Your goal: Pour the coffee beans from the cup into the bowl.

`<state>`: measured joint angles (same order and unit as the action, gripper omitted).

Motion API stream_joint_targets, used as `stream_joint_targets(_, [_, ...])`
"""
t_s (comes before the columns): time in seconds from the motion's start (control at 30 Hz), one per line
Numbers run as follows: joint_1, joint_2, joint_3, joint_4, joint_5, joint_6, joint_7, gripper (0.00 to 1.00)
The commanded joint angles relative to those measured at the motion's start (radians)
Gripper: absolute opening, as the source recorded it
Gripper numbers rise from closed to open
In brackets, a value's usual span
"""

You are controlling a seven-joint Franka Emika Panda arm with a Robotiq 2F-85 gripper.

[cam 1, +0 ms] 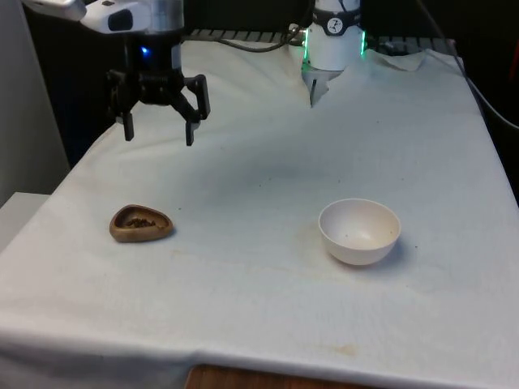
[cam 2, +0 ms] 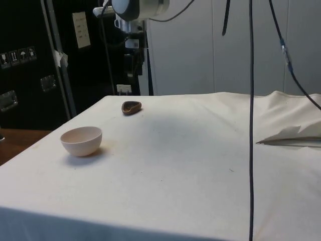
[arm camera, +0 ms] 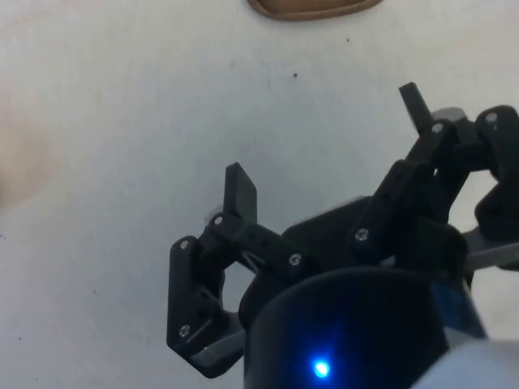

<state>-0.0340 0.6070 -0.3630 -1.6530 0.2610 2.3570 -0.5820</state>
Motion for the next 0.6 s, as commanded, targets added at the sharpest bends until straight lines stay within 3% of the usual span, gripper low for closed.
stream_joint_targets(0.0, [-0.008, 0.007, 0.007, 0.006, 0.009, 0.01, -0.018, 1.0])
stream_joint_targets(0.17, [-0.012, 0.023, 0.006, 0.018, 0.03, 0.022, -0.062, 1.0])
stream_joint_targets(0.2, [-0.005, 0.023, -0.003, 0.014, 0.03, 0.019, -0.064, 1.0])
stream_joint_targets(0.23, [-0.015, 0.029, 0.006, 0.02, 0.04, 0.029, -0.082, 1.0])
stream_joint_targets(0.47, [-0.026, 0.059, 0.002, 0.042, 0.088, 0.046, -0.155, 1.0])
stream_joint_targets(0.5, [-0.015, 0.048, -0.007, 0.028, 0.078, 0.041, -0.141, 1.0])
stream_joint_targets(0.53, [-0.029, 0.074, -0.003, 0.059, 0.105, 0.044, -0.172, 1.0])
stream_joint_targets(0.57, [-0.029, 0.081, -0.006, 0.068, 0.114, 0.042, -0.18, 1.0])
